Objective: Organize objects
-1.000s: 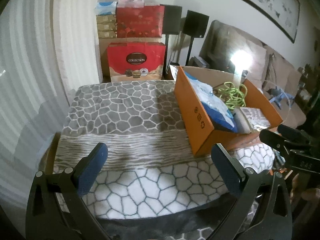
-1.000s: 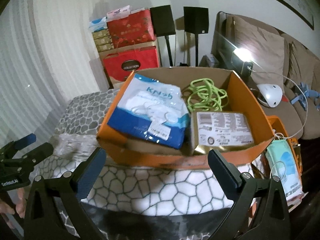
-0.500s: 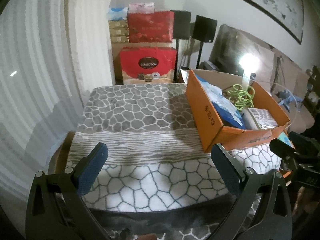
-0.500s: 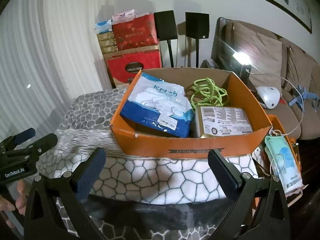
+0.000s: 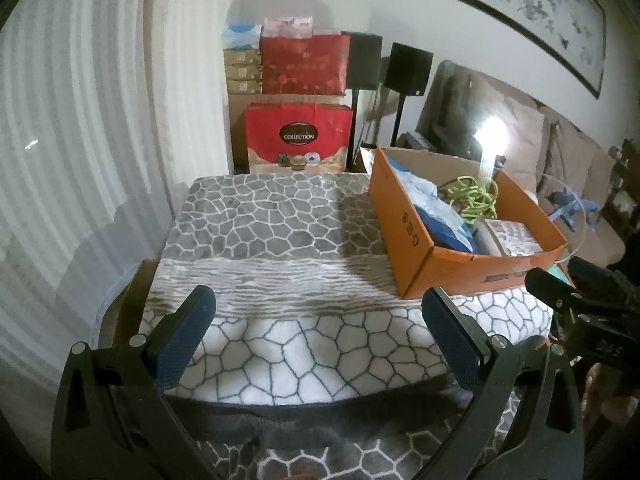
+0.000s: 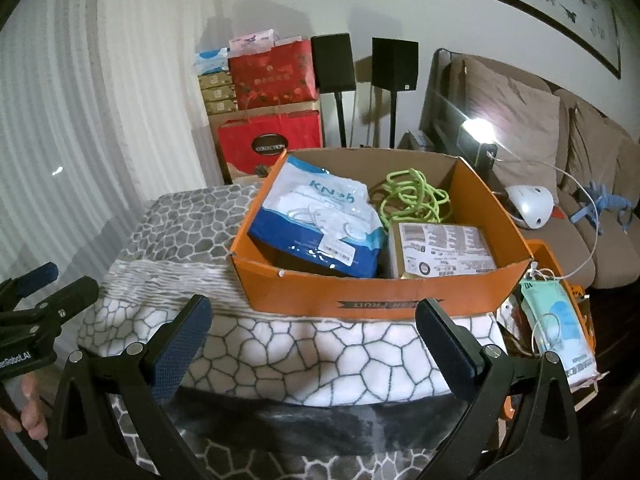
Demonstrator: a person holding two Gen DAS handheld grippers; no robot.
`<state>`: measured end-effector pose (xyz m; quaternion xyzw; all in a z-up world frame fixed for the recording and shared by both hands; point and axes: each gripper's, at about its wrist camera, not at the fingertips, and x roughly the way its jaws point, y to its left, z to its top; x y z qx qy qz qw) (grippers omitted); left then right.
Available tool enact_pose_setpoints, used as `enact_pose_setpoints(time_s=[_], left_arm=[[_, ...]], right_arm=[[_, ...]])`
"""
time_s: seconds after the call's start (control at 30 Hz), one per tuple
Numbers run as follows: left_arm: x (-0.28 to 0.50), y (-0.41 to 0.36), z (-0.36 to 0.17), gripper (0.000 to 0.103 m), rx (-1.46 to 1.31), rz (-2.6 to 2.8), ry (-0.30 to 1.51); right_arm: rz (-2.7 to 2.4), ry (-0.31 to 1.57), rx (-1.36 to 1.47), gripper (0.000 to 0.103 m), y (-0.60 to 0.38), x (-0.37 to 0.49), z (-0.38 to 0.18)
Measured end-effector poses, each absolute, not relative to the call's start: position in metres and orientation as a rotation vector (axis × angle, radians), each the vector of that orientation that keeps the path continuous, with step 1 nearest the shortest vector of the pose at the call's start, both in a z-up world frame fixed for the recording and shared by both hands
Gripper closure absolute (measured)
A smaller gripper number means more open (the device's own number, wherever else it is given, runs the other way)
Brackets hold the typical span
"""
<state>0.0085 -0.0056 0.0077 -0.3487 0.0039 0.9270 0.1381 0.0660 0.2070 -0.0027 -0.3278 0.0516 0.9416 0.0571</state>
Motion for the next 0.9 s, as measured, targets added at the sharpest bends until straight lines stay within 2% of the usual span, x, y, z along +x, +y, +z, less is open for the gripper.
enact_pose_setpoints(time_s=[0.9], left_arm=[[0.0059, -0.0076, 0.0041, 0.0, -1.02, 2.69, 0.018]], right_arm=[[2.854, 0.158, -0.989, 0.0, 0.2054, 0.0662, -0.0033]])
